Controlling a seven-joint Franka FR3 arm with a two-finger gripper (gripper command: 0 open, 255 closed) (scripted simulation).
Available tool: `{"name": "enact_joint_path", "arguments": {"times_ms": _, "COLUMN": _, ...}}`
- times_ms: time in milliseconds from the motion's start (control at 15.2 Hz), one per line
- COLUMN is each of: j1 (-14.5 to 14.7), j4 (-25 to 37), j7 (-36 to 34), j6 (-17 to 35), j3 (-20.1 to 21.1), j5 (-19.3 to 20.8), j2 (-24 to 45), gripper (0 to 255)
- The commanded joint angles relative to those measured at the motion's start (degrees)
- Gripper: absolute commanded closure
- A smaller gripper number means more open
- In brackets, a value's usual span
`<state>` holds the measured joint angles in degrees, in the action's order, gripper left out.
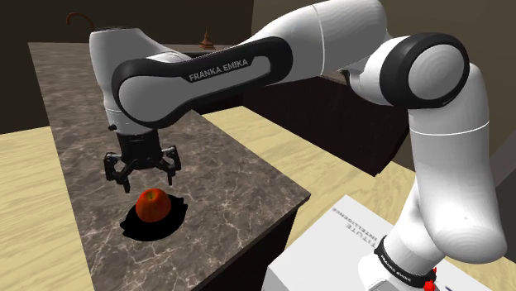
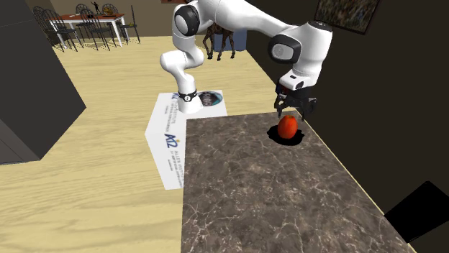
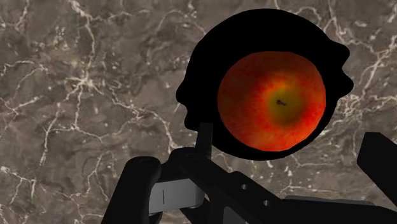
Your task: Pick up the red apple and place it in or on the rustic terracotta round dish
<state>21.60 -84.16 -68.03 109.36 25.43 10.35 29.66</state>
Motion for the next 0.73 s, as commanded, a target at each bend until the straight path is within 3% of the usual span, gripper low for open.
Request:
{"name": "enact_joint_path", "arguments": {"times_ms": 0, "j1": -0.03, "j4": 2.02, "j7": 0.31, "j6": -2.60, "j3": 0.17, "j5": -0.34, "j2": -0.64, "gripper": 0}}
{"name": "enact_joint_path", "arguments": {"times_ms": 132, "j1": 0.15, "j4": 4.98, "j7": 0.54, "j6": -5.85, "j3": 0.32, "j5": -0.58, "j2": -1.00, "gripper": 0}}
{"name": "enact_joint_path", "arguments": {"times_ms": 660, "j1": 0.15, "j4": 4.98, "j7": 0.54, "j6": -5.85, "j3": 0.32, "j5": -0.58, "j2": -1.00, "gripper": 0}}
